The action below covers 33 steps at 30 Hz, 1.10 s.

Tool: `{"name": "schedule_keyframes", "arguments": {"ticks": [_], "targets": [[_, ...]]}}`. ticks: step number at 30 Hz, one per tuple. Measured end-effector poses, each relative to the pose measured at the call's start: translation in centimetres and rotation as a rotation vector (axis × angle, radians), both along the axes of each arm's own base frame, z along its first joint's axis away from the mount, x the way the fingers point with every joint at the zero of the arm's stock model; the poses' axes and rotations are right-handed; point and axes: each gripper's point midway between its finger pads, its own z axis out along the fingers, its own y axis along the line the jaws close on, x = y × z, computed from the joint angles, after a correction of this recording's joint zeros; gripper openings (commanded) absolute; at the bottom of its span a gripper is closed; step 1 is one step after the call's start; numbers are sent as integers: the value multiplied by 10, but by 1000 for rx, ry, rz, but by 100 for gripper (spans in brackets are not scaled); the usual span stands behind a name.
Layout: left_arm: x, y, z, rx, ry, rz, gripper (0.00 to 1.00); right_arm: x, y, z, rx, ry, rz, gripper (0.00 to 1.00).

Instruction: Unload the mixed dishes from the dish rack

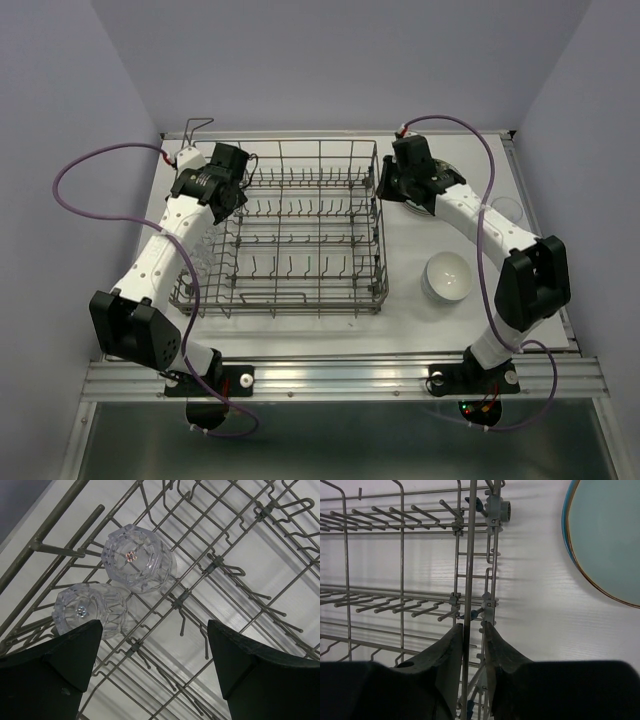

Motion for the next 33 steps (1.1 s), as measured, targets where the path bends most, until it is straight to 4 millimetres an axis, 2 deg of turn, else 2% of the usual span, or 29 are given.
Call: {"name": "schedule_keyframes", "arguments": {"ticks": [2, 3, 5, 6, 10, 20, 33], "targets": [[-3, 1, -3, 0, 9, 10, 99, 0, 2, -2, -3, 2, -1, 22], [-3, 1, -3, 1, 11, 13, 99, -1, 4, -4, -8, 5, 0, 18], [-4, 2, -4, 2, 10, 22, 99, -1, 7, -8, -13, 11, 4, 15], [-4, 2, -5, 2, 11, 25, 99, -1, 7, -10, -16, 16, 4, 9], [-6, 4, -7, 6, 16, 36, 99, -1, 8, -14, -19, 22, -11, 2], [-15, 20, -20, 40, 47, 125, 99, -1, 10, -14, -23, 17, -17, 1], [14, 21, -37, 68, -37, 140, 99, -3, 13, -14, -26, 15, -5, 1]]}}
